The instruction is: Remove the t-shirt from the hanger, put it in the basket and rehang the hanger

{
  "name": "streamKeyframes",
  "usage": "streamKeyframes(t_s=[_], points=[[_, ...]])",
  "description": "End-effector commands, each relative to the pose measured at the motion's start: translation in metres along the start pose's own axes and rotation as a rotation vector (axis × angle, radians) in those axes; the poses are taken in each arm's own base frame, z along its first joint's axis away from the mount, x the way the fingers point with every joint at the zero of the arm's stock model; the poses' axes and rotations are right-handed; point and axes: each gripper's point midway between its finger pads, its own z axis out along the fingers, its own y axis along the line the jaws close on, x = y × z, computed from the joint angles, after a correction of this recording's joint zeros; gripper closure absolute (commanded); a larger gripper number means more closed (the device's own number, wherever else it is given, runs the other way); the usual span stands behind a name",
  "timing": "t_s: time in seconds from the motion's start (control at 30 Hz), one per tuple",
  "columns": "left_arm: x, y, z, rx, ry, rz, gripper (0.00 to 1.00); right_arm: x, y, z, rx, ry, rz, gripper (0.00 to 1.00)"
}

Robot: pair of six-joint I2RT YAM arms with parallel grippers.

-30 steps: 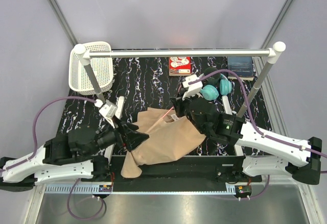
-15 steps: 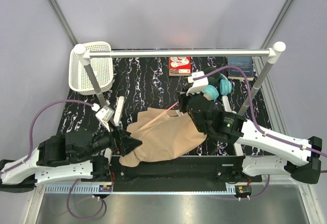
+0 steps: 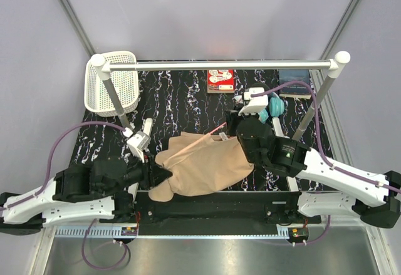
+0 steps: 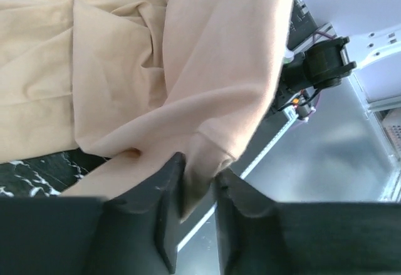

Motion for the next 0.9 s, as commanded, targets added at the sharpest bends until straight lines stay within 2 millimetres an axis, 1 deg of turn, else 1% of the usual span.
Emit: streamKeyframes(t_s=[0.0,0.07,0.1,0.17,0.2,0.23,0.27,0.33,0.37,0.4,0.57,0.6,0.7,0.73,0.87], points=[[-0.012,0.003,0.0,-0.036,-0.043,0.009,1.0,-0.034,-0.012,-0.01,0.051,-0.096,0.174,1.0],[-0.021,0.011,-0.007,-0.08,-0.079,-0.015,1.0,-0.036,-0.018,-0.012,0.079,-0.113,0.247,1.0],[-0.031,0.02,-0.011,-0.122,-0.129,-0.029,1.0,-0.035,-0.028,-0.013,0.126,-0.125,0.269,1.0],[-0.046,0.025,-0.027,-0.112,-0.221,-0.096,1.0,-0.036,-0.033,-0.015,0.146,-0.144,0.365,1.0],[-0.056,0.032,-0.033,-0.125,-0.288,-0.135,1.0,-0.034,-0.038,-0.015,0.169,-0.156,0.385,1.0],[-0.062,0.034,-0.039,-0.109,-0.332,-0.171,1.0,-0.034,-0.039,-0.015,0.179,-0.164,0.404,1.0],[-0.072,0.032,-0.049,-0.043,-0.41,-0.221,1.0,-0.033,-0.04,-0.014,0.192,-0.172,0.422,1.0],[-0.079,0.032,-0.058,0.008,-0.47,-0.239,1.0,-0.03,-0.047,-0.012,0.241,-0.192,0.421,1.0],[-0.081,0.031,-0.062,0.036,-0.493,-0.254,1.0,-0.03,-0.049,-0.011,0.258,-0.203,0.437,1.0],[-0.082,0.032,-0.065,0.04,-0.5,-0.253,1.0,-0.029,-0.055,-0.011,0.292,-0.217,0.429,1.0],[-0.083,0.039,-0.077,0.053,-0.528,-0.247,1.0,-0.024,-0.069,-0.013,0.346,-0.263,0.502,1.0],[-0.084,0.042,-0.083,0.064,-0.545,-0.255,1.0,-0.024,-0.07,-0.014,0.349,-0.27,0.514,1.0],[-0.082,0.05,-0.088,0.06,-0.564,-0.265,1.0,-0.023,-0.072,-0.016,0.34,-0.276,0.565,1.0],[-0.081,0.054,-0.094,0.071,-0.578,-0.279,1.0,-0.023,-0.072,-0.016,0.335,-0.274,0.578,1.0],[-0.082,0.067,-0.107,0.075,-0.618,-0.312,1.0,-0.019,-0.076,-0.017,0.33,-0.277,0.612,1.0]])
